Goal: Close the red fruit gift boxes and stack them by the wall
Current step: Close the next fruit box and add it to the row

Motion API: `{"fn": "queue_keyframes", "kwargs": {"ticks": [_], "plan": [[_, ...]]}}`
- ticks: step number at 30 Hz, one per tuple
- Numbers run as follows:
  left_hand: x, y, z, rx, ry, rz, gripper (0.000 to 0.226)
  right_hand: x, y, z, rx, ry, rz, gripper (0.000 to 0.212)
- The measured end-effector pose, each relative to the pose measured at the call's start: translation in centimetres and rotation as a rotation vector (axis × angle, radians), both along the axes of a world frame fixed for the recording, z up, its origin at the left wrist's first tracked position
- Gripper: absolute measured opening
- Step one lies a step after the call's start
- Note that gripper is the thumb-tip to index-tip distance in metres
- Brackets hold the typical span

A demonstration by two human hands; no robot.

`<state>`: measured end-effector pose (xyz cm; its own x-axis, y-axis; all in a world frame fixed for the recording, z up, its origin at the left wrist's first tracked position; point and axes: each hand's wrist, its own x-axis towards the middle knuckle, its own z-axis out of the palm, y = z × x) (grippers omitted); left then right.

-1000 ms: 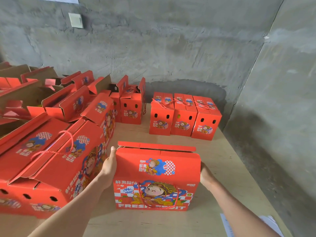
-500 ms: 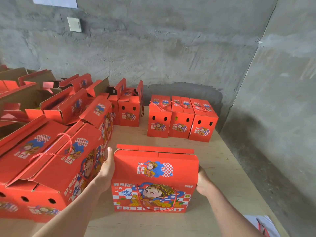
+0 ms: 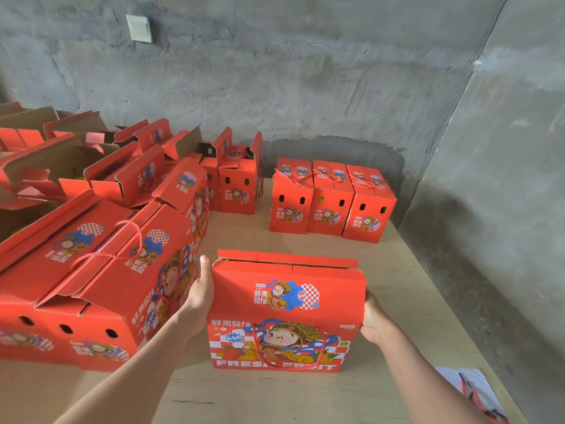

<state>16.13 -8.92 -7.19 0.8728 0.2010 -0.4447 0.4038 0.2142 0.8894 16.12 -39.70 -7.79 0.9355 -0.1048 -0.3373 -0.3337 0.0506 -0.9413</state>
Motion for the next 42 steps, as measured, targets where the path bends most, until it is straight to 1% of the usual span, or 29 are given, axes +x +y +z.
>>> {"fn": "queue_keyframes", "kwargs": {"ticks": [2, 6, 8, 9, 11, 12, 13, 14, 16, 17, 18, 19, 20, 21, 22, 23, 24, 26, 27, 29, 30, 31, 33, 36, 40, 42], "plan": [[-0.7, 0.0, -0.2, 0.001, -0.006, -0.001, 0.09, -0.9, -0.1, -0.2, 0.012, -0.01, -0.006, 0.045], [-2.2, 0.0, -0.8, 0.053, -0.034, 0.016, 0.09, -2.9, -0.5, -0.7, 0.012, -0.013, -0.018, 0.053], [-3.2, 0.1, -1.0, 0.087, -0.073, 0.012, 0.091, -4.0, -0.6, -0.9, 0.001, -0.023, -0.018, 0.052], [-3.5, 0.1, -1.1, 0.095, -0.087, 0.021, 0.083, -4.5, -0.7, -1.0, 0.001, -0.023, -0.016, 0.051], [-4.3, 0.3, -0.8, 0.094, -0.094, 0.022, 0.06, -5.3, -0.8, -1.4, -0.04, -0.04, -0.001, 0.05], [-4.6, 0.4, -0.5, 0.097, -0.101, -0.001, 0.053, -5.6, -0.7, -1.2, -0.056, -0.049, 0.006, 0.049], [-4.7, 0.6, -0.5, 0.098, -0.104, -0.048, 0.053, -5.8, -0.7, -1.1, -0.08, -0.066, 0.008, 0.048], [-4.8, 0.8, -0.6, 0.081, -0.096, -0.084, 0.061, -6.0, -0.6, -0.9, -0.12, -0.099, -0.004, 0.044], [-4.8, 1.2, -0.8, 0.044, -0.061, -0.133, 0.08, -6.3, -0.8, 0.2, -0.192, -0.247, -0.049, 0.03], [-4.8, 1.3, -0.7, 0.023, -0.049, -0.147, 0.084, -6.2, -1.0, 0.7, -0.219, -0.315, -0.068, 0.028], [-4.9, 1.1, -0.4, 0.014, -0.058, -0.153, 0.083, -6.1, -1.2, 1.1, -0.257, -0.338, -0.077, 0.032], [-4.9, 1.0, -0.3, 0.012, -0.074, -0.148, 0.077, -6.0, -1.3, 1.6, -0.269, -0.349, -0.079, 0.033], [-4.9, 0.9, 0.0, 0.02, -0.095, -0.141, 0.066, -5.9, -1.4, 2.2, -0.233, -0.358, -0.083, 0.028], [-4.9, 0.8, 0.3, 0.028, -0.105, -0.135, 0.054, -5.8, -1.3, 2.7, -0.169, -0.342, -0.079, 0.021], [-4.8, 0.8, 0.4, 0.05, -0.115, -0.119, 0.041, -5.6, -1.3, 3.1, -0.076, -0.312, -0.077, 0.022], [-4.7, 0.8, 0.5, 0.085, -0.139, -0.103, 0.03, -5.6, -1.3, 3.2, -0.038, -0.305, -0.048, 0.032], [-4.5, 0.7, 0.6, 0.142, -0.185, -0.095, 0.026, -5.8, -1.2, 3.5, -0.063, -0.306, 0.016, 0.04], [-4.5, 0.3, 0.8, 0.34, -0.304, -0.079, 0.026, -6.3, -0.5, 3.8, -0.237, -0.4, 0.084, 0.045], [-4.5, 0.0, 0.9, 0.443, -0.351, -0.062, 0.024, -6.7, 0.0, 3.7, -0.348, -0.457, 0.1, 0.042], [-4.7, -0.6, 0.7, 0.572, -0.391, -0.054, 0.021, -6.9, 0.7, 2.6, -0.606, -0.557, 0.102, 0.022], [-4.8, -0.7, 0.5, 0.603, -0.394, -0.068, 0.023, -6.9, 1.0, 2.0, -0.726, -0.617, 0.095, 0.013], [-5.0, -0.7, 0.4, 0.62, -0.389, -0.086, 0.028, -6.8, 1.3, 1.6, -0.81, -0.654, 0.079, 0.009], [-5.3, -0.7, 0.2, 0.638, -0.379, -0.109, 0.035, -6.6, 1.5, 1.5, -0.884, -0.672, 0.04, 0.009], [-5.3, -0.8, 0.4, 0.691, -0.402, -0.107, 0.034, -6.0, 1.5, 1.6, -0.952, -0.618, 0.038, 0.016], [-5.1, -1.1, 0.5, 0.908, -0.45, -0.114, 0.028, -5.2, 1.5, 1.7, -1.052, -0.555, 0.084, 0.026], [-5.1, -1.2, 0.5, 0.942, -0.434, -0.105, 0.028, -5.2, 1.7, 1.7, -1.075, -0.556, 0.076, 0.023]]}}
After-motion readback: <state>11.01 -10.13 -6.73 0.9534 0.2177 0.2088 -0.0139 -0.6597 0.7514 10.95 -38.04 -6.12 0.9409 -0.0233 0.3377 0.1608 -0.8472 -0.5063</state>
